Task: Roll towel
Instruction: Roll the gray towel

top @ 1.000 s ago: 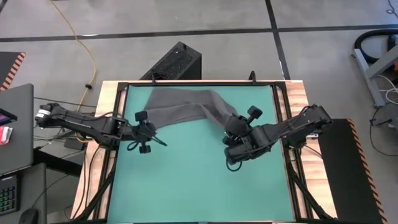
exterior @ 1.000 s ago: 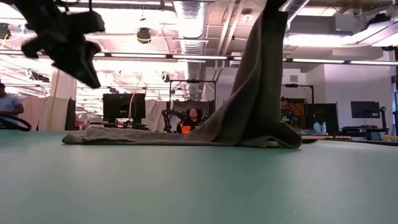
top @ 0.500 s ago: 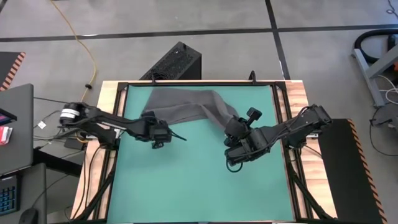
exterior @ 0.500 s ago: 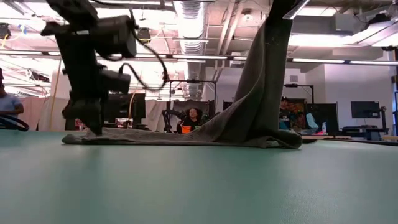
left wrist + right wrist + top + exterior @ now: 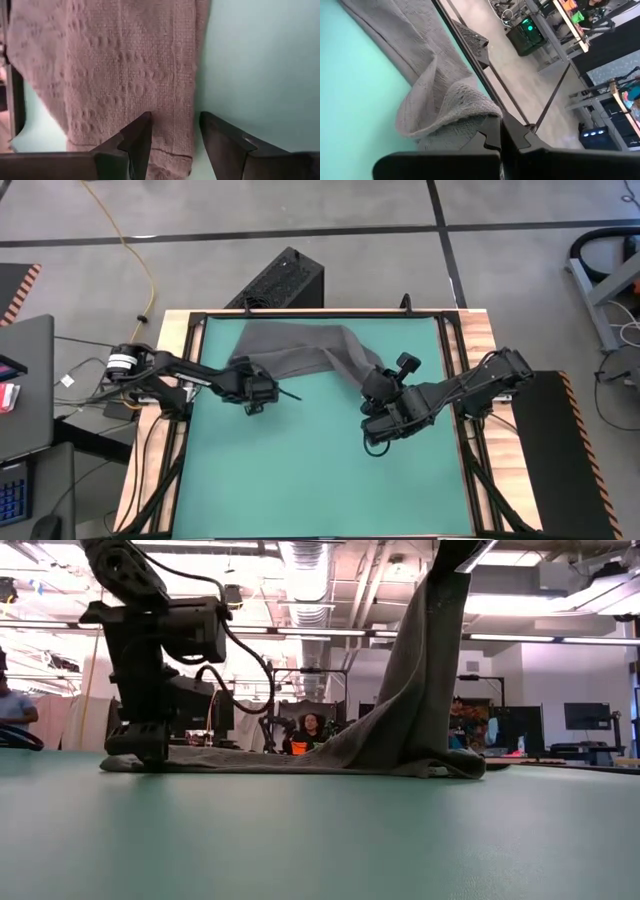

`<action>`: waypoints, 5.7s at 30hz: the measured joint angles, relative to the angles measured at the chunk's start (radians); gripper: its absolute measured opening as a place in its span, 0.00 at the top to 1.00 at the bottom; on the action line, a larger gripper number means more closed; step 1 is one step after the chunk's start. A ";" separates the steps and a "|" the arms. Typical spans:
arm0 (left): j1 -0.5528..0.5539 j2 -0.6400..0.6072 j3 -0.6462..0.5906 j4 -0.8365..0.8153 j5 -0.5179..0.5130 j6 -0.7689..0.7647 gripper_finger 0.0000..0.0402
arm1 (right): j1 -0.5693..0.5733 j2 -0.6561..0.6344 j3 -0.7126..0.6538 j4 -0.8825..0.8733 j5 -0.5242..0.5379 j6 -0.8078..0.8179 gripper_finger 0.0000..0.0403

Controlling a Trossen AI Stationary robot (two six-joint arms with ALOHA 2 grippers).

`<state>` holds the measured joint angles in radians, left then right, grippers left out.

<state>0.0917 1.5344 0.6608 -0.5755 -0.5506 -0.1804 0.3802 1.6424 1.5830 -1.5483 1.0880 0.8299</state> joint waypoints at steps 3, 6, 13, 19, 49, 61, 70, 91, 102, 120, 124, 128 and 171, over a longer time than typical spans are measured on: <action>0.034 -0.001 -0.004 0.004 0.032 -0.004 0.70 | 0.000 0.000 0.001 0.000 -0.017 0.000 0.97; 0.042 -0.017 0.007 -0.001 0.083 -0.019 0.89 | 0.000 0.000 0.001 0.001 -0.018 0.000 0.97; 0.001 -0.128 0.085 -0.138 0.131 -0.096 0.99 | -0.001 0.000 0.001 0.001 -0.019 0.001 0.97; -0.050 -0.273 0.136 -0.238 0.160 -0.130 1.00 | -0.001 0.000 0.001 0.002 -0.044 0.012 0.97; -0.147 -0.287 0.134 -0.332 0.258 0.030 0.90 | 0.006 0.000 0.001 0.018 -0.096 0.016 0.97; -0.138 -0.288 0.001 -0.201 0.220 -0.065 0.63 | 0.006 0.000 0.001 0.016 -0.101 0.011 0.97; -0.137 -0.288 -0.077 -0.105 0.187 -0.077 0.62 | 0.006 0.000 0.001 0.017 -0.101 0.010 0.97; -0.135 -0.140 -0.038 -0.085 0.145 -0.140 0.98 | 0.006 0.000 0.001 0.019 -0.117 0.012 0.97; -0.148 -0.160 0.153 -0.302 0.144 -0.147 1.00 | 0.006 0.000 0.001 0.005 -0.125 0.070 0.97; -0.393 -0.183 0.832 -0.990 -0.175 -0.428 1.00 | -0.002 -0.062 0.037 -0.022 0.078 0.125 0.97; -0.427 -0.248 0.864 -0.995 -0.293 -0.442 1.00 | 0.020 -0.123 0.045 -0.021 0.198 0.083 0.97; -0.371 -0.322 0.856 -0.996 -0.479 -0.431 1.00 | -0.049 -0.218 0.042 -0.022 0.242 0.025 0.98; -0.091 -0.564 0.543 -0.917 0.012 -0.472 1.00 | 0.016 -0.414 -0.269 -0.023 -0.123 0.376 0.98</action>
<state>0.0003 0.9700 1.2036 -1.4926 -0.5388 -0.6526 0.3965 1.2284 1.3142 -1.5708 0.9652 1.2059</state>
